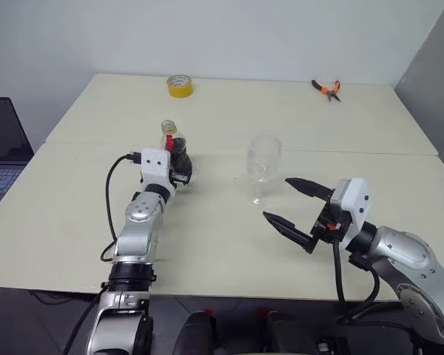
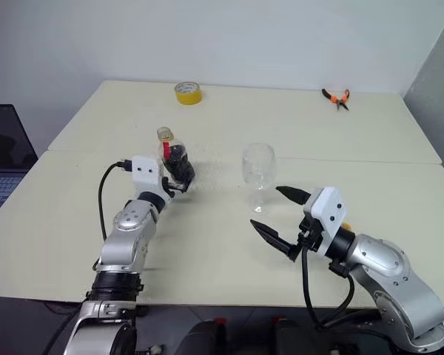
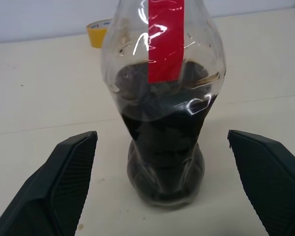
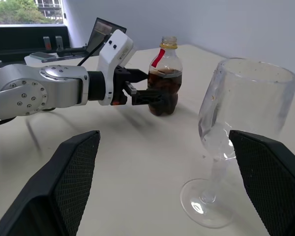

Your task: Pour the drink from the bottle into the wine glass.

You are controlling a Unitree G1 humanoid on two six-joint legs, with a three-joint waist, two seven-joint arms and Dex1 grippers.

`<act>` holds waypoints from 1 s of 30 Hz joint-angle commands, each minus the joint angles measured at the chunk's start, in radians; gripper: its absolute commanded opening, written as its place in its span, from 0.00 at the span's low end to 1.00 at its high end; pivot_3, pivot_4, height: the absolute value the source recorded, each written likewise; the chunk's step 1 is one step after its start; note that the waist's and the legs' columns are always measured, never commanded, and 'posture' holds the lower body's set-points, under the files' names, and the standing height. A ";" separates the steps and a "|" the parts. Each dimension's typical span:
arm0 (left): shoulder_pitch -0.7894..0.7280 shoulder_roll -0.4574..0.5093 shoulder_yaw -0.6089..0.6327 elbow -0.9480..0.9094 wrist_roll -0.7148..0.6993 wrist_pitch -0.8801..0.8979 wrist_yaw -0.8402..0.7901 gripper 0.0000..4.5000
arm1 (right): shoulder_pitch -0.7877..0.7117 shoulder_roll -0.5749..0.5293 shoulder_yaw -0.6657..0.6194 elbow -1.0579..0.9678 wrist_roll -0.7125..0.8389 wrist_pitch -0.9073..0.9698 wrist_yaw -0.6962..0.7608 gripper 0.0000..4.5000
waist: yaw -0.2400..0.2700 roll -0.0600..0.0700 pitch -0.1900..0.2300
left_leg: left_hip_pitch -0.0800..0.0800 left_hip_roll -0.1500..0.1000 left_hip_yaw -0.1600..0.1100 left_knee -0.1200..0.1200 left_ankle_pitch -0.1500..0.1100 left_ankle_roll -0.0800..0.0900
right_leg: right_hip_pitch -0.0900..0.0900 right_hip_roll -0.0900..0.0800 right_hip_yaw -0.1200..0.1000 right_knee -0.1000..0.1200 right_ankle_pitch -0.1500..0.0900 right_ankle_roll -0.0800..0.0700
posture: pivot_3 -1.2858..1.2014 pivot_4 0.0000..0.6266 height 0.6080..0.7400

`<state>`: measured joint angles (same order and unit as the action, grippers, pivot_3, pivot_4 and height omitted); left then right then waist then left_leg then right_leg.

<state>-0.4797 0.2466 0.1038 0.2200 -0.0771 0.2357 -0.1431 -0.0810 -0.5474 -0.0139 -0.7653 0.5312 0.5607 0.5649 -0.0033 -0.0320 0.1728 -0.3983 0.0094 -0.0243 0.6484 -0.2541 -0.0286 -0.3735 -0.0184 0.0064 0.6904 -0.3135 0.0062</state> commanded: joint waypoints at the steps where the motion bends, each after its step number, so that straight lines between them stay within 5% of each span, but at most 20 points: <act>1: -0.065 -0.006 0.014 0.064 -0.012 -0.049 -0.008 1.00 | -0.028 -0.007 -0.014 -0.048 0.021 0.006 -0.014 1.00 | 0.000 0.000 0.000 | 0.000 0.000 0.000 0.000 0.000 0.000 | 0.000 0.000 0.000 0.000 0.000 0.000 | 0.52 0.24 1.00; 6: -0.121 -0.005 0.015 0.145 -0.022 -0.095 -0.025 1.00 | -0.032 -0.004 -0.011 -0.052 0.017 0.011 -0.021 1.00 | 0.001 0.000 0.000 | 0.000 0.000 0.000 0.000 0.000 0.000 | 0.000 0.000 -0.001 0.000 0.000 0.000 | 0.52 0.24 1.00; 9: -0.139 -0.004 0.023 0.176 -0.028 -0.112 -0.027 0.87 | -0.031 -0.004 -0.013 -0.056 0.016 0.012 -0.029 1.00 | 0.001 0.000 0.000 | 0.000 0.000 0.000 0.000 0.000 0.000 | 0.000 0.000 -0.001 0.000 0.000 0.000 | 0.52 0.24 1.00; 18: -0.150 0.004 0.024 0.182 -0.025 -0.130 -0.048 0.23 | -0.036 -0.005 -0.014 -0.071 0.012 0.008 -0.050 1.00 | 0.001 0.000 0.000 | 0.000 0.000 -0.001 0.000 0.000 0.000 | 0.000 0.000 -0.001 0.000 0.000 0.000 | 0.52 0.24 1.00; 30: -0.254 0.073 -0.163 0.099 0.094 -0.294 -0.247 0.16 | -0.128 0.035 -0.017 -0.092 0.051 0.087 -0.151 1.00 | 0.002 -0.001 0.000 | -0.001 0.000 -0.001 0.001 0.002 -0.003 | 0.000 0.000 -0.001 0.000 0.000 0.000 | 0.52 0.24 1.00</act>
<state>-0.6915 0.3089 -0.0453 0.3524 -0.0021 0.0028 -0.3674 -0.1893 -0.5224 -0.0163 -0.8205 0.5497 0.6336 0.4378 -0.0011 -0.0327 0.1733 -0.3995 0.0089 -0.0250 0.6489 -0.2525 -0.0313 -0.3740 -0.0187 0.0055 0.6901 -0.3134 0.0062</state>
